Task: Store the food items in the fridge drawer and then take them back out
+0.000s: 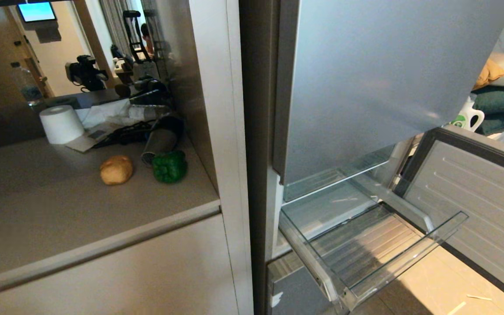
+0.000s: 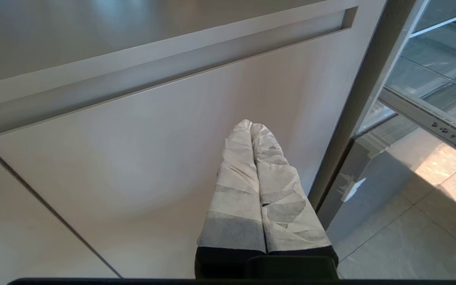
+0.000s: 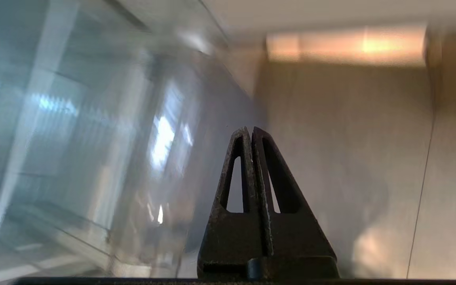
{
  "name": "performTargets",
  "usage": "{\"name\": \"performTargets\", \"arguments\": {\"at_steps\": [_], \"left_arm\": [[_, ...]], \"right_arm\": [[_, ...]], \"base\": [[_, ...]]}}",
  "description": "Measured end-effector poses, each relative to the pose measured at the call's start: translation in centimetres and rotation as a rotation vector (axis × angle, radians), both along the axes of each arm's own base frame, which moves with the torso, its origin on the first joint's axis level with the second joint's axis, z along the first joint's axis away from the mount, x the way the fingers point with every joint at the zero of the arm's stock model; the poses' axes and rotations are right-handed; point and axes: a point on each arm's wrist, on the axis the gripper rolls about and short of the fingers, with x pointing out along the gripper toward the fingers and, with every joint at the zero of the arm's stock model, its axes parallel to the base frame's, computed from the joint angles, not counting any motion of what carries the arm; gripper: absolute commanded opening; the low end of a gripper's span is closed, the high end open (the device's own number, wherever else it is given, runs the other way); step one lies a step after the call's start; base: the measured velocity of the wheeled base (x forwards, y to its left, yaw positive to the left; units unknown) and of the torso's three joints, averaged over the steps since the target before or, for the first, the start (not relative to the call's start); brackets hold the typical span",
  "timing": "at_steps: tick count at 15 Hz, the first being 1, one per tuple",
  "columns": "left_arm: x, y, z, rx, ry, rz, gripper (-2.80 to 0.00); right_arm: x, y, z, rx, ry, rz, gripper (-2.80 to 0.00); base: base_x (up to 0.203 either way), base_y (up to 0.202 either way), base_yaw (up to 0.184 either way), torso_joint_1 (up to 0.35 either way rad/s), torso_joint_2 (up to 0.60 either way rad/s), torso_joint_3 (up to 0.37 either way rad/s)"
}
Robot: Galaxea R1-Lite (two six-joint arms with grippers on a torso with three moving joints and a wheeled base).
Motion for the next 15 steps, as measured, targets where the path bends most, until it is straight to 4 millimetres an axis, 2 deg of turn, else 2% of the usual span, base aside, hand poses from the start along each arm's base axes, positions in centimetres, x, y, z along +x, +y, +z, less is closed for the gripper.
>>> {"name": "performTargets", "arguments": {"at_steps": [3, 7, 8, 10, 12, 15], "left_arm": [[0.0, 0.0, 0.0, 0.000, 0.000, -0.001, -2.80], [0.0, 0.0, 0.0, 0.000, 0.000, -0.001, -2.80], [0.0, 0.0, 0.0, 0.000, 0.000, -0.001, -2.80], [0.0, 0.0, 0.0, 0.000, 0.000, -0.001, -2.80], [0.0, 0.0, 0.0, 0.000, 0.000, -0.001, -2.80], [0.0, 0.0, 0.0, 0.000, 0.000, -0.001, -2.80]], "right_arm": [[1.7, -3.7, -4.3, 0.165, 0.077, 0.029, -2.80], [3.9, -7.1, -9.1, 0.299, 0.138, 0.152, -2.80], [4.7, -7.9, -10.0, 0.326, 0.149, 0.185, -2.80], [7.7, -9.7, -11.5, 0.346, 0.163, 0.268, -2.80], [10.9, -10.3, -12.8, 0.348, 0.178, 0.363, -2.80], [14.6, -9.8, -14.5, 0.352, 0.206, 0.472, -2.80]], "base": [[0.000, 0.000, 0.000, 0.000, 0.00, 0.000], [0.000, 0.000, 0.000, 0.000, 0.00, 0.000], [0.000, 0.000, 0.000, 0.000, 0.00, 0.000], [0.000, 0.000, 0.000, 0.000, 0.00, 0.000], [0.000, 0.000, 0.000, 0.000, 0.00, 0.000], [0.000, 0.000, 0.000, 0.000, 0.00, 0.000]]}}
